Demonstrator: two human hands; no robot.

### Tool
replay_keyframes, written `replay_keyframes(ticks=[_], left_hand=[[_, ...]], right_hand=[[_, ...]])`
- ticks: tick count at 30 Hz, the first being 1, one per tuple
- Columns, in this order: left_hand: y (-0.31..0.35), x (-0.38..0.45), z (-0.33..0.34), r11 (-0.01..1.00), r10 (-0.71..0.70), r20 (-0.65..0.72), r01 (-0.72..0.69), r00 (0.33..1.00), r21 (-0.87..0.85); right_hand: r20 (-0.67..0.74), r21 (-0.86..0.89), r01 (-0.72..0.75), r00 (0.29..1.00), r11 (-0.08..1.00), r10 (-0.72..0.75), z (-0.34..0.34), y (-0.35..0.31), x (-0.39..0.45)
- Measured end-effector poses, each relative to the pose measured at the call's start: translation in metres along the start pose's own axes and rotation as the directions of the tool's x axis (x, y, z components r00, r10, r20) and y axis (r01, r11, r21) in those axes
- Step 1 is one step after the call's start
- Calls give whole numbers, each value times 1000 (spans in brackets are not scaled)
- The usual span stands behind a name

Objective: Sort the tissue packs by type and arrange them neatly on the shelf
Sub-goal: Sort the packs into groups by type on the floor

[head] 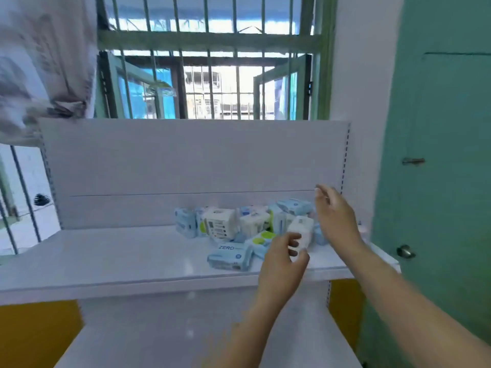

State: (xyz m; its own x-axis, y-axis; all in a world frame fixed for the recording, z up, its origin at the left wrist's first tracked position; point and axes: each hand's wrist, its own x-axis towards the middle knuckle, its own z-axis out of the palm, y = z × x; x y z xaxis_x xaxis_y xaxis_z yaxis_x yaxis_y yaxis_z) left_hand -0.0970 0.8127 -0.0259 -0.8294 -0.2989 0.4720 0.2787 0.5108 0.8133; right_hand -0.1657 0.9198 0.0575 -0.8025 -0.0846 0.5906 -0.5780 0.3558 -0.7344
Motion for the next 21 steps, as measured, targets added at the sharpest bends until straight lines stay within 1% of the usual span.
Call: replay_keyframes(ticks=[2, 4, 6, 9, 15, 18, 21], left_hand=[[-29, 7, -54, 999, -42, -61, 43, 997, 22], [-58, 13, -102, 993, -84, -89, 91, 992, 76], [-86, 21, -148, 984, -101, -114, 116, 988, 138], [-122, 32, -197, 973, -121, -143, 146, 982, 179], [-182, 50, -249, 953, -187, -118, 209, 975, 220], [-210, 68, -265, 945, -215, -114, 237, 970, 227], [-238, 97, -274, 933, -221, -122, 246, 968, 262]], right_hand=[[50, -54, 37, 998, 998, -34, 47, -19, 2], [136, -164, 95, 988, 982, -73, 90, -28, 1], [215, -245, 129, 974, 961, -76, 130, -36, -4], [278, -275, 132, 959, 952, -53, 177, -49, -9], [378, -367, 181, 925, 912, -31, 247, -64, 4], [428, -424, 238, 903, 874, -39, 280, -63, 24], [496, -484, 262, 868, 835, 15, 312, -57, 52]])
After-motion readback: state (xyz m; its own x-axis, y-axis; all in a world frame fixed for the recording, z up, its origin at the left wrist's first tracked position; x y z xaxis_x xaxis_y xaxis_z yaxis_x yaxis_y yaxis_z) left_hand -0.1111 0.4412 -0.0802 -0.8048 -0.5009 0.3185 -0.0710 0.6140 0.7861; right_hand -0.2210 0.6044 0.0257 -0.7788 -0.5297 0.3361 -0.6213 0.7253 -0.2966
